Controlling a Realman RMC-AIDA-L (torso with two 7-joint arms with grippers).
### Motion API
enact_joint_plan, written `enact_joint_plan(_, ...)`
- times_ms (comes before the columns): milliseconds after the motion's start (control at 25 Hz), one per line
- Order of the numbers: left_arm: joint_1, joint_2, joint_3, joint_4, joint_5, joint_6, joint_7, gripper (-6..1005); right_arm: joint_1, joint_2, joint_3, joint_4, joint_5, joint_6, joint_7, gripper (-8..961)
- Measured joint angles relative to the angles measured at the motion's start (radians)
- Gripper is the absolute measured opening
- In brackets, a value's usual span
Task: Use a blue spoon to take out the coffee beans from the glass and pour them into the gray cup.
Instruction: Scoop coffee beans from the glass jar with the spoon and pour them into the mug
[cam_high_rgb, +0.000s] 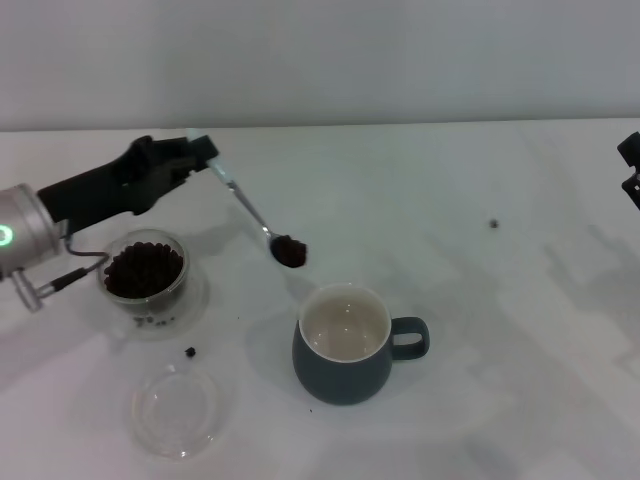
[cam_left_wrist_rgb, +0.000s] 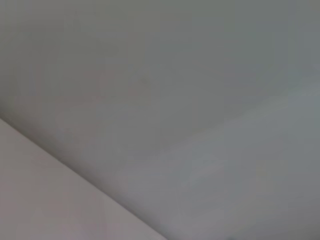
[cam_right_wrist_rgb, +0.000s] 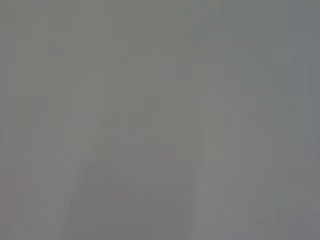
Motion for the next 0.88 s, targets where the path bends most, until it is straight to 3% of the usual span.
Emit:
enact_joint_plan(240, -0.020, -0.018, 0.039, 0.006, 0.000, 0.001, 0.035, 121, -0.003, 0.000, 0.000, 0.006, 0.000, 0.002, 0.000, 726)
enact_joint_plan(880, -0.061, -0.035, 0.084, 0.024, 0.073, 0.024, 0.225, 122, -0.011, -0.002, -0.011, 0.014, 0.000, 0.014, 0.000, 726)
